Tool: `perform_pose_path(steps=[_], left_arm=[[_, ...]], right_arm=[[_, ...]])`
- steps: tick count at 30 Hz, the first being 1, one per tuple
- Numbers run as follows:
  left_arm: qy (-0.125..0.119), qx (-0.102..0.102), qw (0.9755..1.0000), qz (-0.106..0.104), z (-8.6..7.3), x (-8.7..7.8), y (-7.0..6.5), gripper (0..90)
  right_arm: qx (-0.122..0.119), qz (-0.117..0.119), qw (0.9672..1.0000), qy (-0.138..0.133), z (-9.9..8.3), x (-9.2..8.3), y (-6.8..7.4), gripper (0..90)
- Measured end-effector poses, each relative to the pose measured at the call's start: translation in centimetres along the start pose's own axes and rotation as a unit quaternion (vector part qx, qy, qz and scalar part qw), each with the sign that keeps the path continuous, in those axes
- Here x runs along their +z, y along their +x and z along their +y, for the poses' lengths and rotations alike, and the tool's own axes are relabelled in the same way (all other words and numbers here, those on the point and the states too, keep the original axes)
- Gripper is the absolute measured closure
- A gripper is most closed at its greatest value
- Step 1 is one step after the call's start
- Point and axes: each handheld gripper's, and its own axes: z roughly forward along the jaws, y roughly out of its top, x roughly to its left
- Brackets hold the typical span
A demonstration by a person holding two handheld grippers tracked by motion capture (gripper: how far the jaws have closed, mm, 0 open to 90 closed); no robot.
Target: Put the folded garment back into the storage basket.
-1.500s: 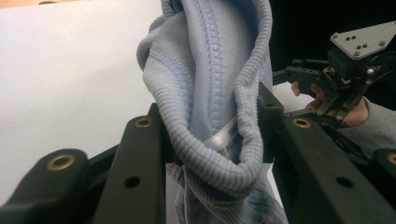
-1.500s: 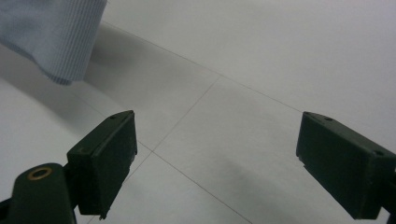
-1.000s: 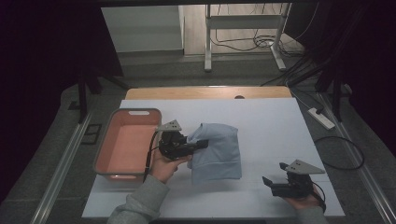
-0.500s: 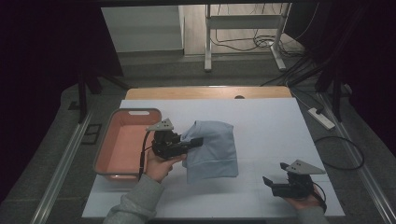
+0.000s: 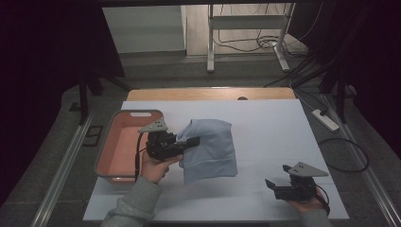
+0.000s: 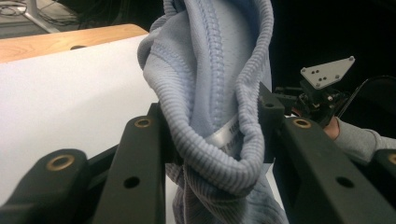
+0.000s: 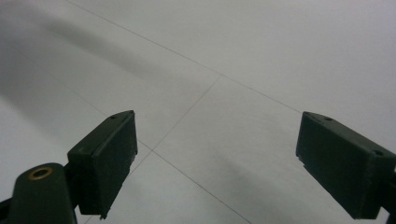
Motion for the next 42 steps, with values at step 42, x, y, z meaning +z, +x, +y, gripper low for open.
perform_pose_path(steps=[42], left_arm=[[-0.05, -0.006, 0.9987, 0.002, 1.5, -4.0, 0.4, 63.3]], right_arm=[[-0.003, 0.002, 1.0, 0.005, 0.0, 0.2, 0.1, 13.3]])
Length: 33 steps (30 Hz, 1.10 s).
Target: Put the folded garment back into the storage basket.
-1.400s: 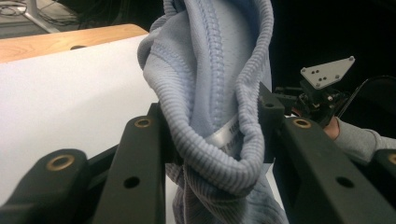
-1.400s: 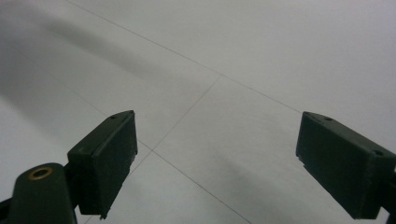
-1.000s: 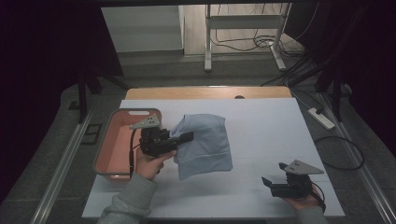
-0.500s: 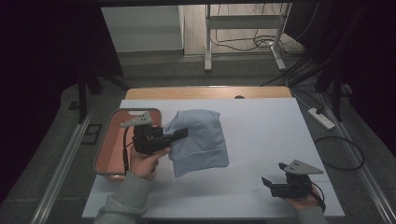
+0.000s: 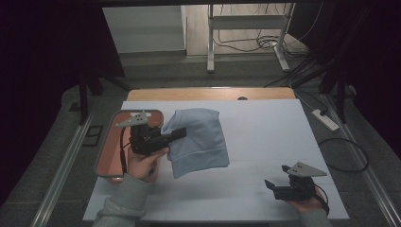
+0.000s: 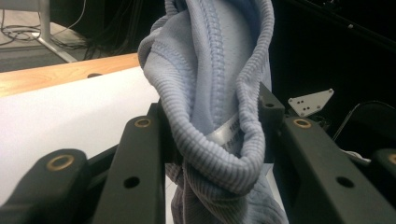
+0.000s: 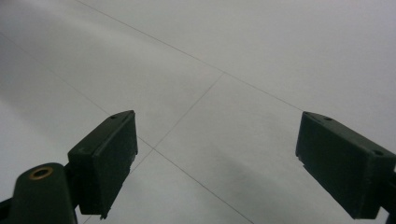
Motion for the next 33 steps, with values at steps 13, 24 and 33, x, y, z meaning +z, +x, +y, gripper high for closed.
perform_pose_path(steps=[13, 24, 33], left_arm=[[-0.026, -0.002, 0.9997, 0.002, 0.6, -1.6, 0.0, 63.3], [-0.03, 0.001, 0.9995, 0.001, 0.8, -1.9, -0.2, 63.3], [-0.028, -0.003, 0.9996, 0.004, 0.7, -1.9, 0.1, 63.1]], right_arm=[[0.0, 0.001, 1.0, 0.001, 0.0, 0.1, 0.0, 13.3], [-0.002, 0.0, 1.0, 0.003, 0.0, 0.1, 0.1, 13.6], [-0.005, 0.004, 0.9999, 0.008, 0.0, 0.2, 0.1, 13.6]])
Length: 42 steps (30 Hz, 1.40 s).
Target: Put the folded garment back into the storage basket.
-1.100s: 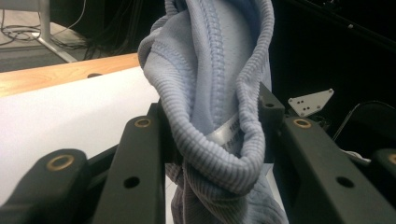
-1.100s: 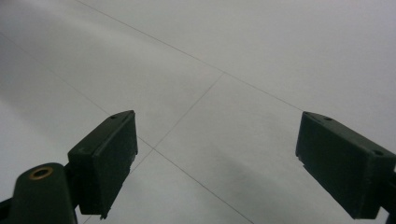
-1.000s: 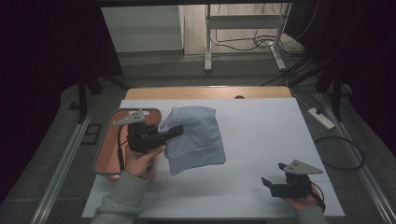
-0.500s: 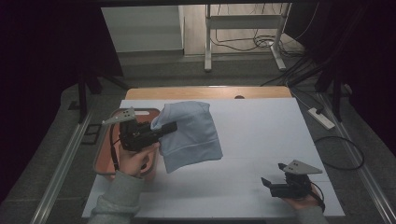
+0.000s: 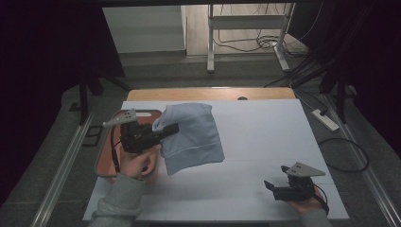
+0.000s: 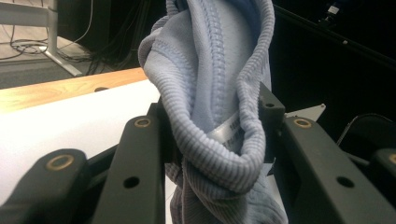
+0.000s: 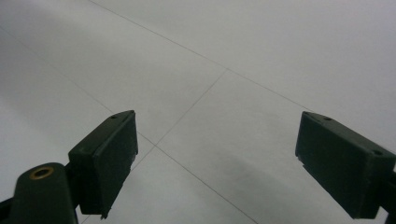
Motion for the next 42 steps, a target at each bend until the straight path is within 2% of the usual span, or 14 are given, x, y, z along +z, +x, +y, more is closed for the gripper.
perform_pose_path(steps=[19, 29, 42], left_arm=[[-0.005, -0.004, 1.0, 0.001, 0.05, -0.42, 0.2, 63.0], [-0.009, -0.014, 0.9999, 0.003, 0.06, -1.02, 0.71, 62.9], [0.0, -0.014, 0.9999, 0.002, -0.12, -0.53, 0.63, 62.8]], right_arm=[[-0.001, 0.001, 1.0, 0.0, -0.02, 0.04, 0.02, 13.5], [-0.004, 0.005, 1.0, 0.001, -0.05, 0.11, 0.11, 14.4], [-0.006, 0.003, 1.0, 0.0, -0.03, 0.11, 0.13, 14.3]])
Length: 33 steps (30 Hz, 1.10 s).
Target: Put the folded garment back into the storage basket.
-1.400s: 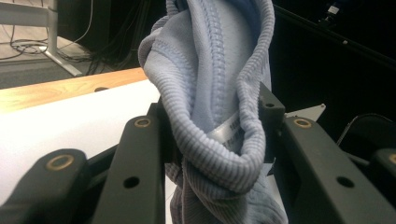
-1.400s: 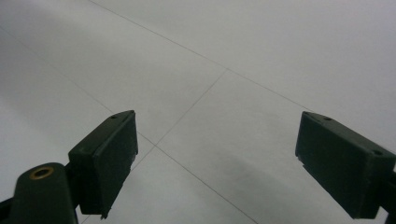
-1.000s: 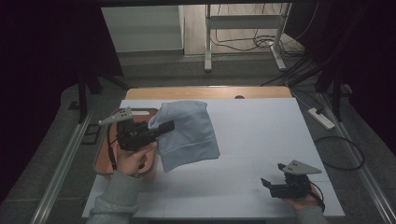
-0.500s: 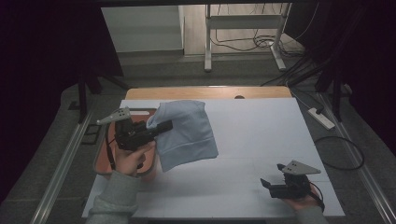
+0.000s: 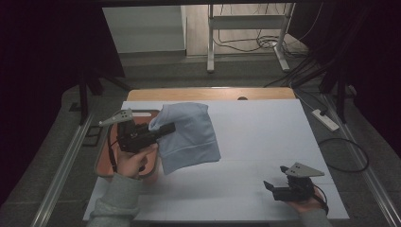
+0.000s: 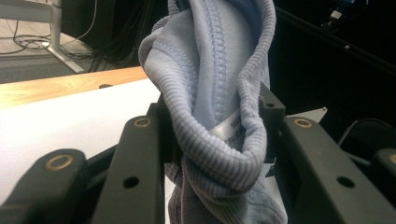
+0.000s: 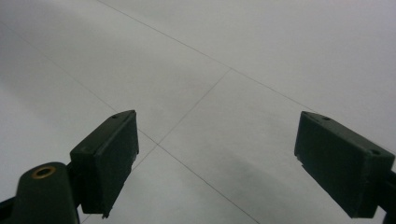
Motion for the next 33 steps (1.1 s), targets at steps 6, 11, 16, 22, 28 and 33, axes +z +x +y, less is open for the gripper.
perform_pose_path(steps=[6, 11, 16, 22, 28, 33], left_arm=[[0.007, -0.001, 1.0, 0.0, -0.2, 0.4, 0.0, 62.6], [0.012, -0.002, 0.9999, 0.002, -0.3, 0.6, 0.1, 62.4], [0.015, -0.003, 0.9999, 0.003, -0.4, 0.8, 0.1, 62.4], [0.023, 0.0, 0.9997, 0.007, -0.6, 1.2, 0.1, 62.3], [0.029, -0.005, 0.9995, 0.008, -0.9, 1.6, 0.3, 62.1], [0.034, -0.007, 0.9994, 0.009, -1.1, 1.8, 0.3, 62.0]], right_arm=[[-0.001, 0.001, 1.0, 0.001, 0.0, 0.0, 0.0, 14.2], [-0.002, 0.002, 1.0, 0.002, 0.0, 0.1, 0.1, 14.2], [-0.003, 0.003, 1.0, 0.001, 0.0, 0.1, 0.1, 14.3], [-0.006, 0.003, 1.0, 0.0, 0.0, 0.1, 0.1, 14.1], [-0.007, 0.003, 1.0, 0.003, 0.0, 0.2, 0.2, 14.2], [-0.009, 0.003, 0.9999, 0.004, 0.0, 0.2, 0.2, 14.2]])
